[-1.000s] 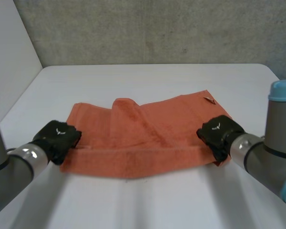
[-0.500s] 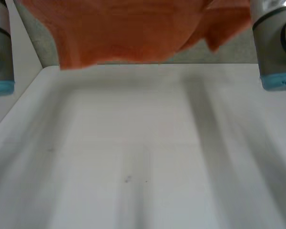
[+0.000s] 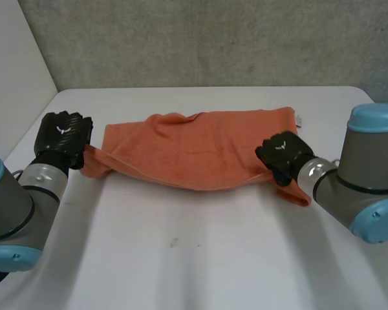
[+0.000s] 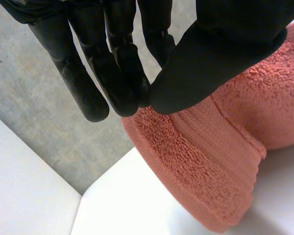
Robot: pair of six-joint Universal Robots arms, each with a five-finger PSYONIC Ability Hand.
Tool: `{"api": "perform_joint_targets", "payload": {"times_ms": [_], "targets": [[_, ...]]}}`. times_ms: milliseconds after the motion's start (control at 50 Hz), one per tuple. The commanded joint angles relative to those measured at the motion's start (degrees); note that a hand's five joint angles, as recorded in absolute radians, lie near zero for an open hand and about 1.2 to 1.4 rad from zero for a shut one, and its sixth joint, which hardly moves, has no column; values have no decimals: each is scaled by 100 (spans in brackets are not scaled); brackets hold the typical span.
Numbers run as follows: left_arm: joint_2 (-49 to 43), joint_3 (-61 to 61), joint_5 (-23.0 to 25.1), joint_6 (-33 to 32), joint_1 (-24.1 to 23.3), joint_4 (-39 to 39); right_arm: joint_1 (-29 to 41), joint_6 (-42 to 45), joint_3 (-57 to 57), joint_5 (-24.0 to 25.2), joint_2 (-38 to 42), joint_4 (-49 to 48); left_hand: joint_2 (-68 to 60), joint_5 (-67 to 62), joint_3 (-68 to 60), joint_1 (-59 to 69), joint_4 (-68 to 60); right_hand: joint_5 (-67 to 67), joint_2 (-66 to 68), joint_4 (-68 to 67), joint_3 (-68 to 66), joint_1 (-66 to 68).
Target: Fold the laundry
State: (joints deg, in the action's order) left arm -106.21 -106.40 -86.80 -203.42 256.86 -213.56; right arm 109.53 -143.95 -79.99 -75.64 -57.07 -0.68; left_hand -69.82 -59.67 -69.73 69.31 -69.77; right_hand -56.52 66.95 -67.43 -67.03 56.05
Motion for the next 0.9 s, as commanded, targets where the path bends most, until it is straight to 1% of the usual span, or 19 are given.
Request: {"api": "perform_joint_targets", "payload": {"times_ms": [20, 60, 80, 100, 120, 140, 160, 180, 220, 240, 280, 320, 460, 540, 680, 760, 800, 900], "targets": [[171, -82, -30, 4, 84, 7, -222, -1170, -464, -56, -32, -310, -1018, -1033, -1027, 1069, -1023, 2262, -2305, 2354, 2314, -1215], [268, -109, -21, 13, 93, 7, -336, -1905, -788, -143, -189, -546, -1018, -1033, -1027, 1069, -1023, 3385, -3428, 3476, 3436, -2338], [328, -117, -21, 22, 101, 7, -336, -1908, -790, -144, -191, -547, -1018, -1033, -1027, 1069, -1023, 3389, -3433, 3481, 3441, -2342], [381, -126, -30, 22, 110, 7, -397, -2230, -955, -205, -330, -678, -1018, -1033, -1027, 1069, -1023, 3656, -3699, 3747, 3707, -2609], [382, -126, -30, 22, 110, 7, -467, -2521, -1148, -266, -470, -818, -1018, -1033, -1027, 1069, -1023, 3775, -3818, 3866, 3827, -2728], [425, -135, -30, 22, 136, 7, -468, -2523, -1150, -267, -472, -820, -1018, -1033, -1027, 1069, -1023, 3776, -3819, 3868, 3828, -2729], [487, -135, -30, 39, 163, 7, -555, -2793, -1359, -336, -611, -950, -1018, -1033, -1027, 1069, -1023, 3826, -3869, 3918, 3878, -2779], [487, -135, -30, 39, 163, 7, -556, -2796, -1361, -337, -612, -951, -1018, -1033, -1027, 1069, -1023, 3827, -3870, 3918, 3878, -2780], [557, -144, -30, 118, 198, 7, -696, -3251, -1755, -442, -840, -1153, -1018, -1033, -1027, 1069, -1023, 4044, -4087, 4135, 4095, -2997], [558, -144, -30, 118, 198, 7, -696, -3253, -1756, -442, -841, -1154, -1018, -1033, -1027, 1069, -1023, 4045, -4089, 4137, 4097, -2998], [566, -144, -30, 171, 207, 7, -819, -3603, -2054, -469, -937, -1215, -1018, -1033, -1027, 1069, -1023, 4112, -4156, 4204, 4164, -3065], [558, -153, -21, 311, 259, 16, -872, -3726, -2160, -477, -964, -1215, -1018, -1033, -1027, 1069, -1023, 4129, -4173, 4221, 4181, -3082], [575, -118, -30, 522, 356, 16, -1030, -3921, -2354, -460, -973, -1241, -1018, -1033, -1027, 1069, -1023, 4029, -4072, 4120, 4080, -2981], [776, -65, -30, 610, 400, 25, -995, -3912, -2319, -460, -806, -1277, -1018, -1033, -1027, 1069, -1023, 3961, -4005, 4053, 4013, -2914], [1050, -12, -30, 751, 453, 25, -978, -3903, -2179, -477, -595, -1759, -1018, -1033, -1027, 1069, -1023, 3307, -3350, 3398, 3358, -2260], [1120, -3, -30, 856, 470, 25, -978, -3895, -2090, -478, -542, -1821, -1018, -1033, -1027, 1069, -1023, 3137, -3180, 3228, 3189, -2090], [1120, -3, -30, 874, 470, 25, -978, -3886, -1994, -504, -428, -1830, -1018, -1033, -1027, 1069, -1023, 2852, -2896, 2944, 2904, -1805], [1111, 5, -30, 892, 488, 25, -978, -3860, -1880, -513, -191, -1813, -1018, -1033, -1027, 1069, -1023, 2666, -2710, 2758, 2718, -1619]]}}
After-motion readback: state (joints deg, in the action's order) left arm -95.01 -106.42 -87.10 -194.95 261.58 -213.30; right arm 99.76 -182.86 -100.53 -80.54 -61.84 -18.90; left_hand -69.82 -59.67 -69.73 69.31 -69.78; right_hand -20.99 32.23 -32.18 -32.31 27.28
